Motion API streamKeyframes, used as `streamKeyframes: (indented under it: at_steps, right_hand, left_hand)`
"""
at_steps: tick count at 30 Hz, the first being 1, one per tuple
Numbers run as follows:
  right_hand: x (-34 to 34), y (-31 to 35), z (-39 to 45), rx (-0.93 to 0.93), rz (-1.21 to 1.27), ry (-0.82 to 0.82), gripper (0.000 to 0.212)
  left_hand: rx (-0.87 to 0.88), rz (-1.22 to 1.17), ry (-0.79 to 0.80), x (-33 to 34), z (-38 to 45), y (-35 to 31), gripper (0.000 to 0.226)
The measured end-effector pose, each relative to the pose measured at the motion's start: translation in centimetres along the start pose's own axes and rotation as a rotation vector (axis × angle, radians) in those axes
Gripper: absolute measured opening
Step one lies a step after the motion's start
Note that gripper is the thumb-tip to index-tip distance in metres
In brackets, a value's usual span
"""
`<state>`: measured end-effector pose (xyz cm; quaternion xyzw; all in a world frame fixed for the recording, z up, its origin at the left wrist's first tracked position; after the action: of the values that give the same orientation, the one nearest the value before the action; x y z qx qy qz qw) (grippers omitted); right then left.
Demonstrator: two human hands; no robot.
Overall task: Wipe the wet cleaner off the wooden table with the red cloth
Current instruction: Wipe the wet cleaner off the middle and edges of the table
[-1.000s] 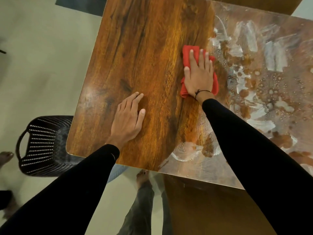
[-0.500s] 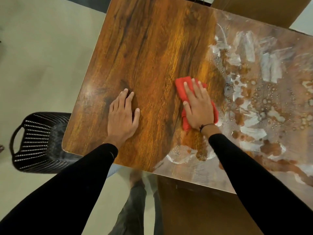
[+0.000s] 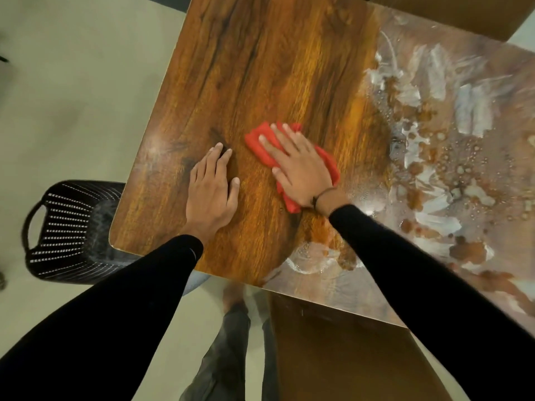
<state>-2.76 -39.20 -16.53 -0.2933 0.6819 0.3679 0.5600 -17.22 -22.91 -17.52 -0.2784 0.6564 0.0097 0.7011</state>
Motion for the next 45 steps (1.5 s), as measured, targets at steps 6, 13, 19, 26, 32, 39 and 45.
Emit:
streamKeyframes:
  at_steps: [6,13,19,26,32,39,45]
  right_hand:
    - [0.5,-2.4,-8.2,-0.119,0.025,0.068,0.072]
    - [-1.3,-7.9,0.5,0.324,0.059,-0.047,0.074]
    - [0.6,-0.8,-2.7,0.05,0.011,-0.007,0.072]
    - [2.4,-0.3,-15.3,-0.188,-0.002,0.09,0.075]
    - [0.5,-4.8,-10.2,0.237,0.05,-0.024,0.074]
    - [3.3,4.5,-11.5,0.003,0.013,0.019,0.079]
    - [4.3,3.2,-19.4,-0.259,0.003,0.094,0.078]
  left_hand:
    - [0.011,0.012,-0.002,-0.1,0.2,-0.2,0.059]
    - [0.026,0.005,-0.007,-0.1,0.0,-0.2,0.059]
    - [0.022,0.008,-0.019,-0.2,-0.1,0.2,0.059]
    - [0.028,0.007,-0.023,-0.5,-0.1,-0.2,0.059]
    - [0.057,0.04,-0.024,-0.4,-0.1,-0.5,0.058]
    - [0.107,0.095,-0.008,-0.6,-0.4,-0.8,0.054]
    - [0.106,0.095,-0.01,-0.7,-0.5,-0.9,0.053]
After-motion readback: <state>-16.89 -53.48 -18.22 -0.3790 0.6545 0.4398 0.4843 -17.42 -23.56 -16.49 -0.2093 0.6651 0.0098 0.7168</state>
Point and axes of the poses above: each hand's wrist, its own z-axis towards the middle knuckle, its own x-axis out of the palm, y = z × x, the point moved 3 cm from there along z, towards the middle knuckle
